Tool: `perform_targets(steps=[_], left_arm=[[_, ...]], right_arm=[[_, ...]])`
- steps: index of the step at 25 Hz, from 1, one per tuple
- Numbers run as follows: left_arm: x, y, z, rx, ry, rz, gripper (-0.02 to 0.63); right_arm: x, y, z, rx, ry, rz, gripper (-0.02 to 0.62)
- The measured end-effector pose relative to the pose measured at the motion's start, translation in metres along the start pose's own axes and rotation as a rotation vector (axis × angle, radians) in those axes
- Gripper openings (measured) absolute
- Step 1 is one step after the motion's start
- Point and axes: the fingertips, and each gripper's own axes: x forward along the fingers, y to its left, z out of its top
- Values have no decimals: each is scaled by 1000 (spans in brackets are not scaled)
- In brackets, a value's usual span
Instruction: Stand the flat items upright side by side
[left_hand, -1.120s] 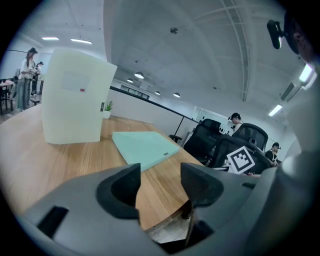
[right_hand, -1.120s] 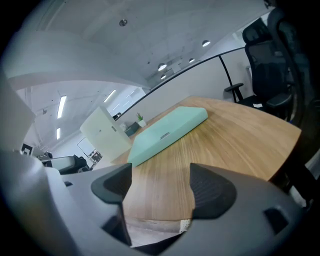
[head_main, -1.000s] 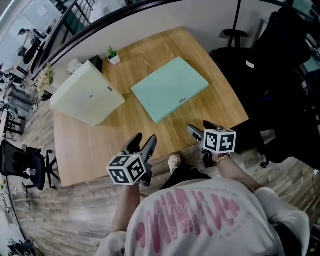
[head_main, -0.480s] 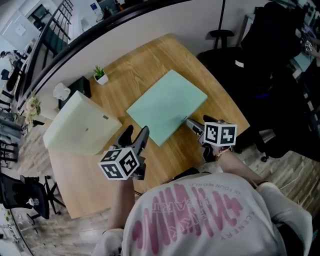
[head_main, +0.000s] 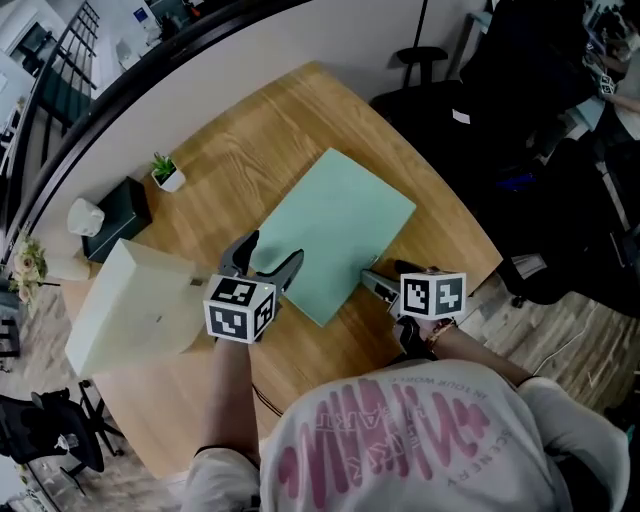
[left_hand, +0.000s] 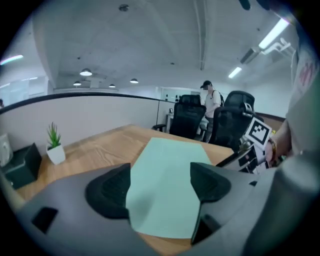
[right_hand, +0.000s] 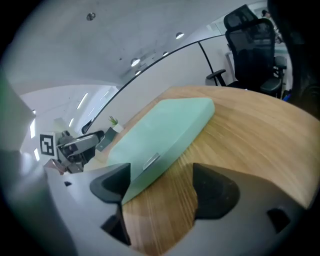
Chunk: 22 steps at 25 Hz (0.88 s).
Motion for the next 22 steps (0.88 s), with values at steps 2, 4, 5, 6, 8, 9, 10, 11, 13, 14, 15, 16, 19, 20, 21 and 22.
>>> perform_targets(steps=[2,4,5,6,8,9,10,11,13,14,15,16,19,20,21,22], left_arm=[[17,13,11,43,16,-7,391],[38,29,19,16,35,-18,400],[48,34,20,-5,51,-30,411],[58,38,20,-27,66,-47,413],[77,41,21,-78,89,-96,420],[86,42,20,-101,103,-119,428],[95,44,18,-117,122,-133,433],[103,46,14,-122,147,-136,434],[114,51,2,-104,213,-132,442],[118,52,-5,-87,248,-136,443],[120,52,-10,-71,278,-146,440],[122,51,-14,-62,300,-161,440],[123,47,-21,-69,326,-195,435],[122,44,-23,-70,338,-206,425],[119,41,-27,-76,358,-220,419],[115,37,-32,-92,385,-237,405]], right_arm=[[7,1,2,-24,22,3,382],[15,-1,9,-39,34,-6,382],[20,-2,13,-45,40,-9,382],[24,-2,16,-51,47,-9,387],[31,0,22,-67,59,-2,391],[33,2,24,-75,62,-1,399],[35,3,26,-82,63,-1,402],[37,3,27,-88,64,-1,402],[38,4,27,-96,66,1,410],[39,4,27,-97,67,3,410],[39,4,28,-100,68,4,408],[39,4,28,-103,68,3,408],[39,3,29,-112,66,1,405],[40,2,30,-112,60,0,403],[40,1,30,-106,52,0,402],[40,0,31,-90,41,0,399]])
